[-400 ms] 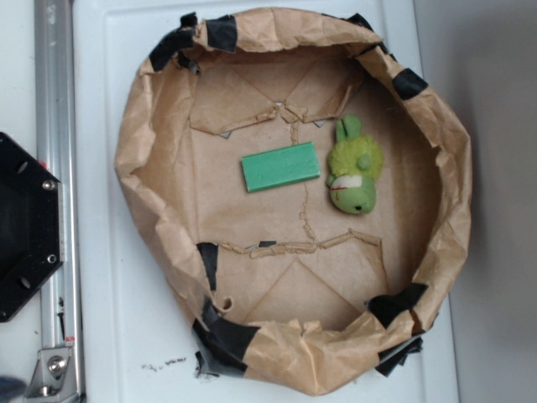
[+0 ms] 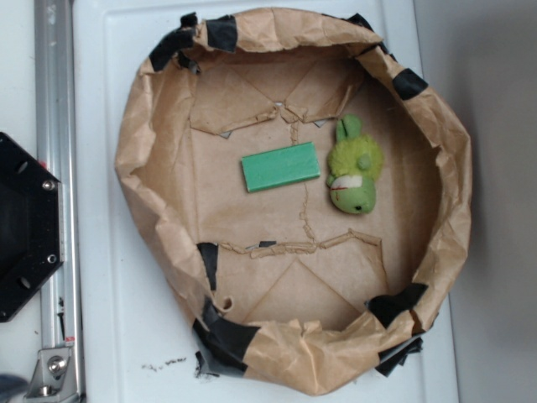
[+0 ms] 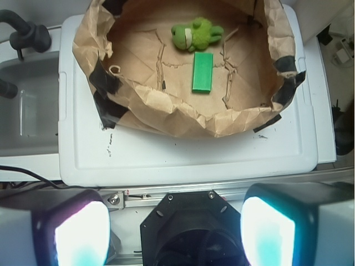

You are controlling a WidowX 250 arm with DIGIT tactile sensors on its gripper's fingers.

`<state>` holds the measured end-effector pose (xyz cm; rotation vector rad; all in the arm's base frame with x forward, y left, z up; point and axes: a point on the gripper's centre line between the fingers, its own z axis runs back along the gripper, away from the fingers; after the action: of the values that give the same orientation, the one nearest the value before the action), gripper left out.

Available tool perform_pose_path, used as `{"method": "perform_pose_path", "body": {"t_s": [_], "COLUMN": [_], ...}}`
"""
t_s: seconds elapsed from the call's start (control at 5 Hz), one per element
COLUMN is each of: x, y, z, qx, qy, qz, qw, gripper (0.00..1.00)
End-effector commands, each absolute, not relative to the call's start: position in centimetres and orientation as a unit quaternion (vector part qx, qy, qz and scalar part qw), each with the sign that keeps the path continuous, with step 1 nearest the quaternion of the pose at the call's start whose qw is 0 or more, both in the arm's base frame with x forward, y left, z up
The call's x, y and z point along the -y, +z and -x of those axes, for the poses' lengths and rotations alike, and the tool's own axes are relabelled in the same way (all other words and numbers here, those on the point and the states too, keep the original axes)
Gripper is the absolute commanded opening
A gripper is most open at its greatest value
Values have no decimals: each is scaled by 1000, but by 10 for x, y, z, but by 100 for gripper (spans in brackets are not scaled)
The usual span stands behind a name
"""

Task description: Grab the green animal.

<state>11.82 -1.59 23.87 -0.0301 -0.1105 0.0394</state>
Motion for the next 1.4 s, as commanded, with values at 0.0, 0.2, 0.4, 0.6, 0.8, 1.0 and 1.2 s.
{"method": "perform_pose_path", "body": {"t_s": [0.0,0.2,0.4,0.6,0.8,1.0,1.2], "x": [17,13,0,-20,-37,-46,-37], "y": [160,134,123,112,103,90,72], "z": [-184,-225,-256,-275,-288,-302,-325], "qx": [46,87,115,148,154,168,197], "qy": [148,200,206,223,249,271,271], "qz": [52,95,84,75,74,82,121], "qw": [987,971,968,961,953,944,935], "gripper": [100,100,100,100,100,100,100]}}
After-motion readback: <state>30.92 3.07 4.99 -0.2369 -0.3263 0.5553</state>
